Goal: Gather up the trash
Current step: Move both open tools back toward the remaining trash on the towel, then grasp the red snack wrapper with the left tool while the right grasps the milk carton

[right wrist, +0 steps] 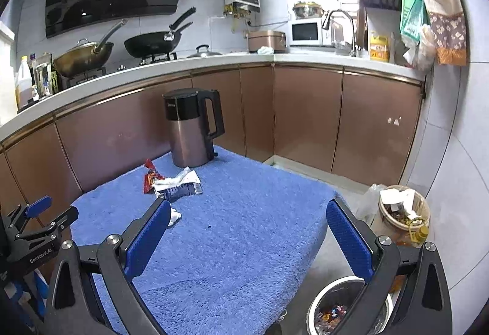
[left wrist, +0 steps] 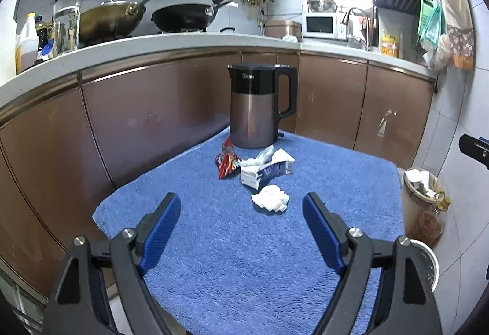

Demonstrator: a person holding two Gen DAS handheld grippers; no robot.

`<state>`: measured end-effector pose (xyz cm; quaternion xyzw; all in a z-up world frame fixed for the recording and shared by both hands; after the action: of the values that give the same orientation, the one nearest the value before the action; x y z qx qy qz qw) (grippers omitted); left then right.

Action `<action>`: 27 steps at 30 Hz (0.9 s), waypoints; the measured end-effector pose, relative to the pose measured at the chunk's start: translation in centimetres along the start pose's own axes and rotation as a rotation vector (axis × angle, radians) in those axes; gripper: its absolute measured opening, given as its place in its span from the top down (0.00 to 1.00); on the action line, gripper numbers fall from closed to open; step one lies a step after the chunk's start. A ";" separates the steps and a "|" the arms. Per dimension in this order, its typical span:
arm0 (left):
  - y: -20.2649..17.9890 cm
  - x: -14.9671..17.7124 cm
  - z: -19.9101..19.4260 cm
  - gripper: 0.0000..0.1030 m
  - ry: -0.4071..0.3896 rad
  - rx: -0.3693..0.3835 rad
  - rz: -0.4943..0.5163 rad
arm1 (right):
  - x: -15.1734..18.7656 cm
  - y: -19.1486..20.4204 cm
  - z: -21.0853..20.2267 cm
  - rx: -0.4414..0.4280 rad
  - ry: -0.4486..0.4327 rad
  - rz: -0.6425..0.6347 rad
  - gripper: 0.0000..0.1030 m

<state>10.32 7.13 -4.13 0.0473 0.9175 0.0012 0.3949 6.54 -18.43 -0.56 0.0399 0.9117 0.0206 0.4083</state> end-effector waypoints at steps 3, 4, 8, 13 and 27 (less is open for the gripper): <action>-0.1 0.1 1.4 0.21 0.031 -0.003 0.006 | 0.1 0.0 1.5 -0.011 0.024 0.000 0.03; -0.2 0.2 2.0 0.21 0.046 -0.001 0.008 | 0.1 0.0 2.2 -0.015 0.035 0.002 0.03; -0.5 0.4 3.8 0.21 0.087 0.001 0.016 | 0.2 0.1 4.1 -0.028 0.064 0.001 0.03; -0.5 0.7 6.3 0.21 0.141 0.004 0.019 | 0.1 0.2 6.4 -0.043 0.096 -0.001 0.03; 2.6 0.4 14.3 0.21 0.283 0.046 -0.022 | -1.2 4.1 14.1 -0.136 0.202 -0.050 0.04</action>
<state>20.69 9.29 -14.14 0.0456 0.9642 -0.0175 0.2605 18.11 -14.38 -8.77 -0.0131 0.9454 0.0762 0.3167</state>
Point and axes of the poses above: each gripper's, at about its wrist camera, not at the fingertips, and z roughly the way its jaws point, y to its left, x to its underside, the point moved 10 cm from there along z, roughly the way its jaws point, and after that the axes turned 14 degrees about y, right-handed, at the moved point
